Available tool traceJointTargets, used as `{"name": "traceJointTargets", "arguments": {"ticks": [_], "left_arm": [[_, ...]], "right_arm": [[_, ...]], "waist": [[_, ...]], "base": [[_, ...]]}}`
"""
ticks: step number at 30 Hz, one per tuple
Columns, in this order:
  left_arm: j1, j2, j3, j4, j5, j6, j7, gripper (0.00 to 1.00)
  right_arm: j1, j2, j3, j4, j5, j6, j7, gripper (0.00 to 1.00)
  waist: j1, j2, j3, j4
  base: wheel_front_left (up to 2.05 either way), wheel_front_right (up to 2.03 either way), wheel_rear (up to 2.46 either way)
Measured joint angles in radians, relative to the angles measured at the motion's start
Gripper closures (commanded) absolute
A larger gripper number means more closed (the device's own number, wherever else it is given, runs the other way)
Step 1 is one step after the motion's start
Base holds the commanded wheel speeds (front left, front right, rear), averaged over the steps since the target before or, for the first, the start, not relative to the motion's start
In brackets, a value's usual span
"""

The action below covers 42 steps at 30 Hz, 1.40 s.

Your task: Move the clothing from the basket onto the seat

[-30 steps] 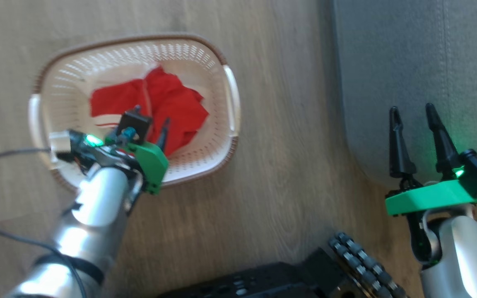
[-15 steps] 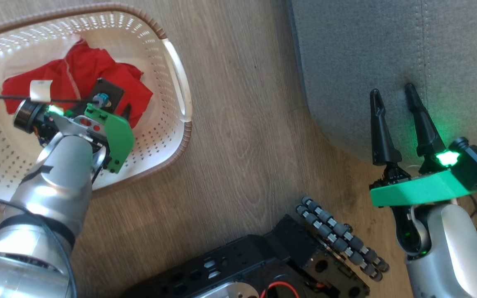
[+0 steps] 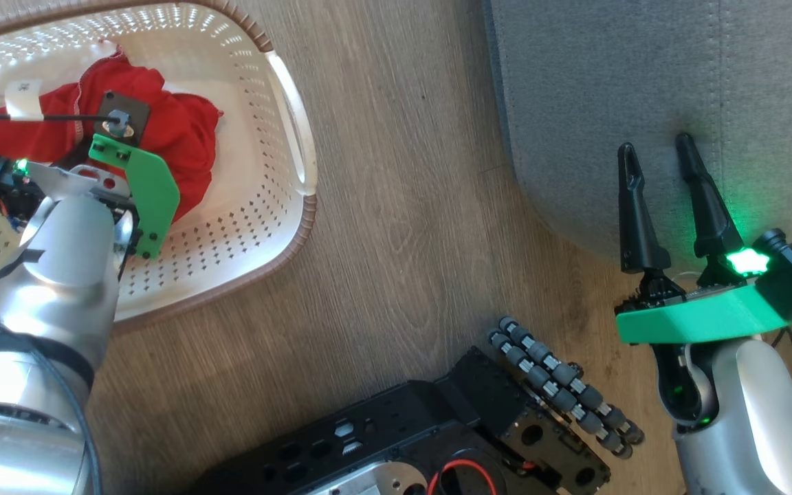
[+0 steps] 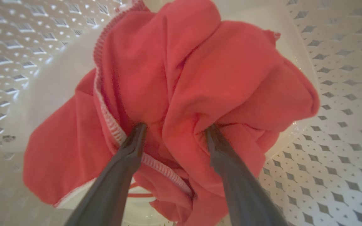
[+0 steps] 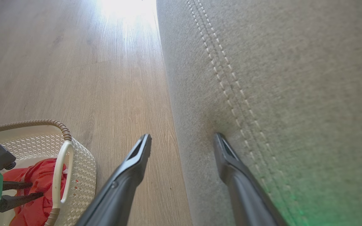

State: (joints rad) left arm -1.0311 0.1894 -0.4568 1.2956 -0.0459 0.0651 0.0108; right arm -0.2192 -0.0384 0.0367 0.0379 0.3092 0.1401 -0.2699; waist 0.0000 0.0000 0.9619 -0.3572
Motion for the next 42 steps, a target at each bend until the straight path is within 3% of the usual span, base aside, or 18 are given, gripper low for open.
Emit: {"name": "traceJointTargets", "arguments": {"ticks": [19,26,27,29,42], "left_arm": [[-0.013,0.028,-0.036,0.000,-0.010,-0.049,0.274,0.00],[-0.013,0.037,-0.062,0.000,-0.014,-0.052,0.306,0.00],[-0.013,0.038,-0.061,0.000,-0.015,-0.052,0.307,0.17],[-0.013,0.041,-0.061,0.001,-0.016,-0.052,0.315,1.00],[-0.009,0.047,-0.059,0.003,-0.053,-0.034,0.225,1.00]], "right_arm": [[0.008,0.000,0.004,-0.018,0.000,0.000,-0.003,0.00],[0.009,0.000,0.003,-0.022,0.000,0.000,-0.003,0.00],[0.009,0.000,0.003,-0.023,0.000,0.000,-0.003,0.00],[0.008,0.000,0.003,-0.023,0.000,0.000,-0.003,0.00],[-0.012,0.000,0.026,0.022,0.019,0.000,0.007,0.00]], "waist": [[0.0000,0.0000,0.031,0.009],[0.0000,0.0000,0.038,0.014],[0.0000,0.0000,0.039,0.014],[0.0000,0.0000,0.040,0.013],[0.0001,0.0000,-0.005,0.002]], "base": [[0.00,0.00,0.00],[0.00,0.00,0.00],[0.00,0.00,0.00],[0.00,0.00,0.00],[0.00,0.00,0.00]]}}
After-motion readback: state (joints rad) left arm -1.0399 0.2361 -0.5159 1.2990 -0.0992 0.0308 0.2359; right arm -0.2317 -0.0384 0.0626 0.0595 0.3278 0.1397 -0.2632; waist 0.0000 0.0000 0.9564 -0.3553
